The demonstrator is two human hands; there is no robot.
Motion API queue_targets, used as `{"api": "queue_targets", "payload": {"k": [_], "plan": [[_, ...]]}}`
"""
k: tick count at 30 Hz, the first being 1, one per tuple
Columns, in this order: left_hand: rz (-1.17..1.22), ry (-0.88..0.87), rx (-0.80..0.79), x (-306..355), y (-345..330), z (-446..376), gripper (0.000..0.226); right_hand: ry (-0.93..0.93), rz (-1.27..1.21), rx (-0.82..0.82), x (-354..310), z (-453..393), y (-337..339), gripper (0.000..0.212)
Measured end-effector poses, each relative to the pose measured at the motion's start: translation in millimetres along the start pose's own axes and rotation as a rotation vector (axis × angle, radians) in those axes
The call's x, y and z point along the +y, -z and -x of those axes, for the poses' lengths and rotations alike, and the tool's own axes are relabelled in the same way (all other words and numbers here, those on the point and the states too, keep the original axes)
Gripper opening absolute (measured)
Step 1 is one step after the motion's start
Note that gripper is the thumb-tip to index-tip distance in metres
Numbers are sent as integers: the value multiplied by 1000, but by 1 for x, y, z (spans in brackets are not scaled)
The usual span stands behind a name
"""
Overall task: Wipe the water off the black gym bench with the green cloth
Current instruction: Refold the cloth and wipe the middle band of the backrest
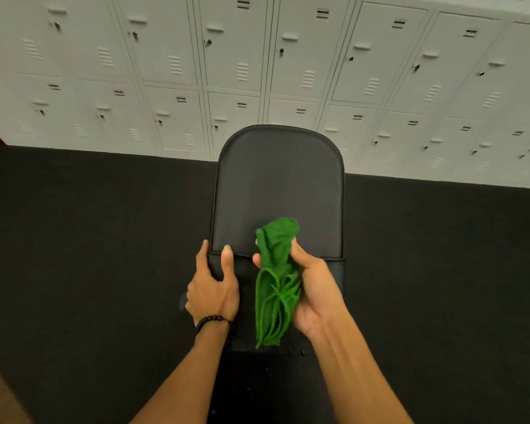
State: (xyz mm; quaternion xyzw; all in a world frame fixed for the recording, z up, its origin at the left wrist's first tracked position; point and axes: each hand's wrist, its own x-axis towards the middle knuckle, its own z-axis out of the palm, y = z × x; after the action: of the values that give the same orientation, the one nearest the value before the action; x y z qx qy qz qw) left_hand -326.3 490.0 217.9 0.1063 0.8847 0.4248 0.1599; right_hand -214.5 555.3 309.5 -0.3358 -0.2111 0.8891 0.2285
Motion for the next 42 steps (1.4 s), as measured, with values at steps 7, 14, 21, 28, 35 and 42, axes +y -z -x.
{"api": "queue_targets", "payload": {"k": [7,14,21,28,35,42], "plan": [[147,-19,-112,5,18,-2,82,-12,-9,87,-8,47,17,37],[312,-201,-475,54,76,38,66,132,137,93,-3,70,12,21],[549,-218,-871,72,108,57,33,293,220,32,-7,79,-13,32],[470,-592,-704,80,133,62,25,259,408,-100,-9,91,-12,54],[201,-633,-567,76,138,61,22,390,634,24,5,94,-12,61],[209,-657,-771,64,151,71,46,379,724,-2,22,105,-6,17]]}}
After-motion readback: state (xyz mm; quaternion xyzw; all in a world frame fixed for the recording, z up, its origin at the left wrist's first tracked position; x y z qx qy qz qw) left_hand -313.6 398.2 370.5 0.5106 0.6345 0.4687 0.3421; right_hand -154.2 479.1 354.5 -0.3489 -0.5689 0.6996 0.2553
